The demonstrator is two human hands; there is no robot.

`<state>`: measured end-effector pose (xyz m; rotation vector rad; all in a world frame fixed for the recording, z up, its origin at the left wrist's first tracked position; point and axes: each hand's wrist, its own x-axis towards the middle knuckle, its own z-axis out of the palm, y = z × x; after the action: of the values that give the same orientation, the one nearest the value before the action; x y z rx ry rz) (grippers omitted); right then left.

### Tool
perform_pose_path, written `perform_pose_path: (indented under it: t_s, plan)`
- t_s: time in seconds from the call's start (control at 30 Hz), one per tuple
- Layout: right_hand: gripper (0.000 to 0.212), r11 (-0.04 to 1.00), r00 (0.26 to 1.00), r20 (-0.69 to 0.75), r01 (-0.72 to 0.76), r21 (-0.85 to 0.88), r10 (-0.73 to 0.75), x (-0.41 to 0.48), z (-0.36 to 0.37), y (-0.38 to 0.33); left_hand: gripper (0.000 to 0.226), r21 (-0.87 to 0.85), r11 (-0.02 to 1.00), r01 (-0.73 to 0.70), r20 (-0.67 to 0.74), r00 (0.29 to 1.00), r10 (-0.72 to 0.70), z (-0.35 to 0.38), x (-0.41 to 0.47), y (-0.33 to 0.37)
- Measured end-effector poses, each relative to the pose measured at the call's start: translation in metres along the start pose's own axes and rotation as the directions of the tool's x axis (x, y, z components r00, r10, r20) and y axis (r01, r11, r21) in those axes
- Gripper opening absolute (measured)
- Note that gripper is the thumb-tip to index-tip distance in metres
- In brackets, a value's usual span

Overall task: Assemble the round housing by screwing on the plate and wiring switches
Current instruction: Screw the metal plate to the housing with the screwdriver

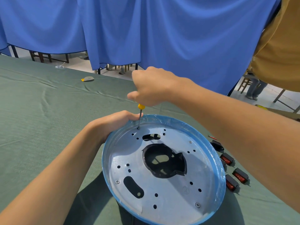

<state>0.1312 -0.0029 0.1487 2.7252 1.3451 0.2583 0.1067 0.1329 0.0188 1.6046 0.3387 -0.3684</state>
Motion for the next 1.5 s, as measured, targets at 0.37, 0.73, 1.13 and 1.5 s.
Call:
perform_pose_path:
  t_s: [0.37,0.73,1.13,1.5]
  plan:
    - [0.029,0.994,0.992,0.123,0.006,0.112,-0.020,0.000,-0.003,0.003,0.047,0.319,0.945,-0.069,-0.328,0.928,0.178,0.004,0.004,0.003]
    - [0.020,0.993,0.988,0.156,-0.004,0.114,-0.014,0.004,0.003,0.002,0.046,0.444,0.892,-0.084,-0.323,0.914,0.247,0.009,0.001,-0.003]
    - [0.025,0.998,0.998,0.052,0.028,0.063,-0.031,0.006,0.008,0.003,0.041,0.510,0.837,-0.197,-0.303,0.870,0.389,0.011,0.001,-0.008]
    - [0.023,0.984,0.990,0.079,-0.124,0.128,0.114,0.012,0.012,-0.005,0.012,0.617,0.672,-0.410,-0.343,0.628,0.698,0.024,-0.019,0.000]
